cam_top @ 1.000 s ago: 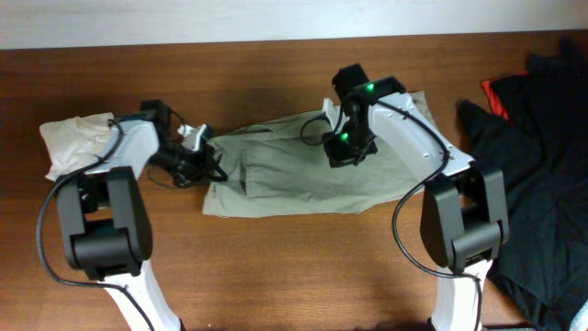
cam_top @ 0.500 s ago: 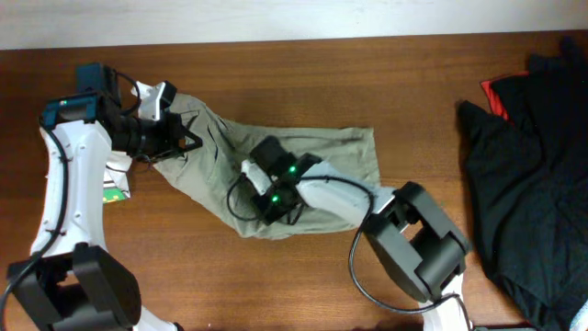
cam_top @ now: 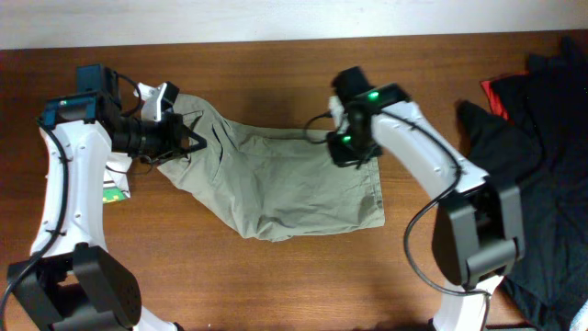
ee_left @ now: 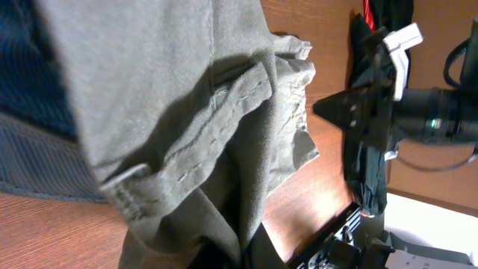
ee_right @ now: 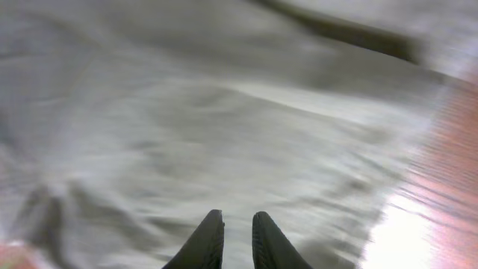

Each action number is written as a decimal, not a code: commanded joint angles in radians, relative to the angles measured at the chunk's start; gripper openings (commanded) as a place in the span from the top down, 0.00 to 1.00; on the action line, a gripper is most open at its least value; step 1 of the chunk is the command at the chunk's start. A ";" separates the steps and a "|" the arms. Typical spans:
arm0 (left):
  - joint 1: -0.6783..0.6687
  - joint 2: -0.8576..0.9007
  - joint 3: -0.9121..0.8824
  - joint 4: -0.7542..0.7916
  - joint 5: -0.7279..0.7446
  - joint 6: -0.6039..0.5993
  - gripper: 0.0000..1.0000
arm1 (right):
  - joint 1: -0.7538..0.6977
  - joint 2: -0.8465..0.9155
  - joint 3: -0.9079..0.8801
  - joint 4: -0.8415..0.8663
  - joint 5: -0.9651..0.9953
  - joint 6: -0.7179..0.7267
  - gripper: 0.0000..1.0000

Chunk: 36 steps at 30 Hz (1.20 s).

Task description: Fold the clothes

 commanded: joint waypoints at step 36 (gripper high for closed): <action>-0.775 0.030 0.018 0.418 -0.388 -0.615 0.45 | -0.259 -0.017 -0.027 -0.173 0.084 -0.010 0.78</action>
